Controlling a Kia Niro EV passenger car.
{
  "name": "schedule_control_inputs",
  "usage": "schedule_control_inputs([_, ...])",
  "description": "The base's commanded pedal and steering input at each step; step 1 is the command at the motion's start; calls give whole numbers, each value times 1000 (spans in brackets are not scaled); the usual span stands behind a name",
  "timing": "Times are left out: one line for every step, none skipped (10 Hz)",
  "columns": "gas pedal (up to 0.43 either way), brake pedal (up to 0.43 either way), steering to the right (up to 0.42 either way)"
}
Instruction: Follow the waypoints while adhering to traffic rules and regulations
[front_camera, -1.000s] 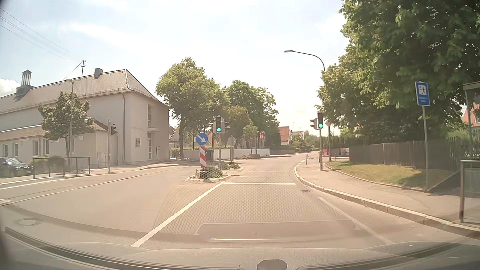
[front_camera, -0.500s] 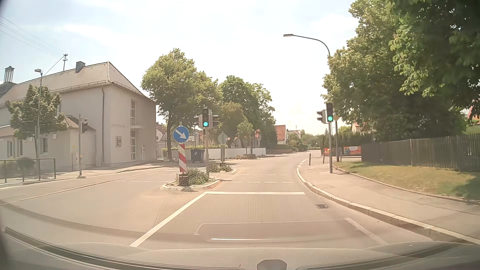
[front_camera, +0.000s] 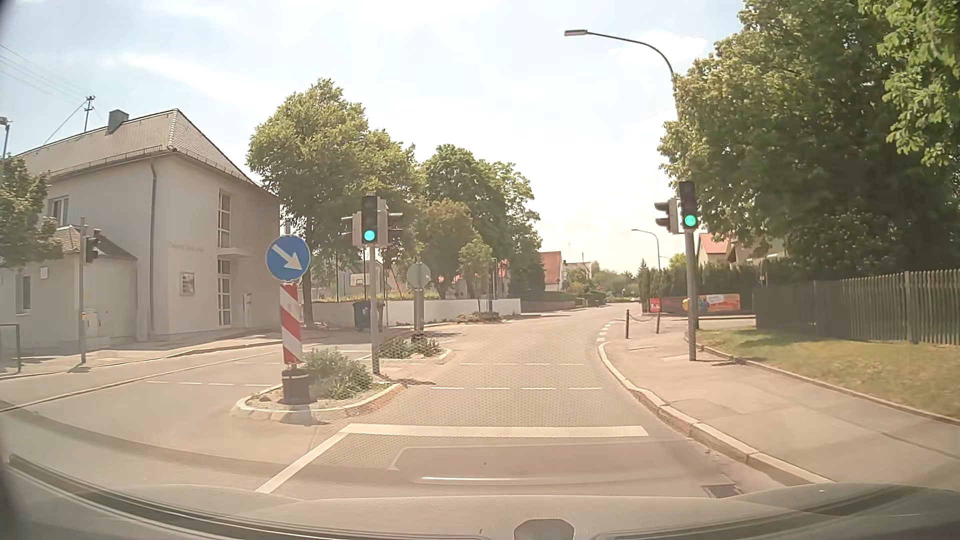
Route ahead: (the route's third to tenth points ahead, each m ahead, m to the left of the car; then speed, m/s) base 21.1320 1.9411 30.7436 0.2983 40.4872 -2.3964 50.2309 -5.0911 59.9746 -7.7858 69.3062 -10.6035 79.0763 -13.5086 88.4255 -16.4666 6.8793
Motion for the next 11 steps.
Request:
schedule_control_inputs([130,0,23])
schedule_control_inputs([118,0,23])
schedule_control_inputs([118,0,22])
schedule_control_inputs([110,0,22])
schedule_control_inputs([110,0,21])
schedule_control_inputs([98,0,21])
schedule_control_inputs([87,0,21])
schedule_control_inputs([87,0,21])
schedule_control_inputs([87,0,21])
schedule_control_inputs([87,0,21])
schedule_control_inputs([87,0,20])
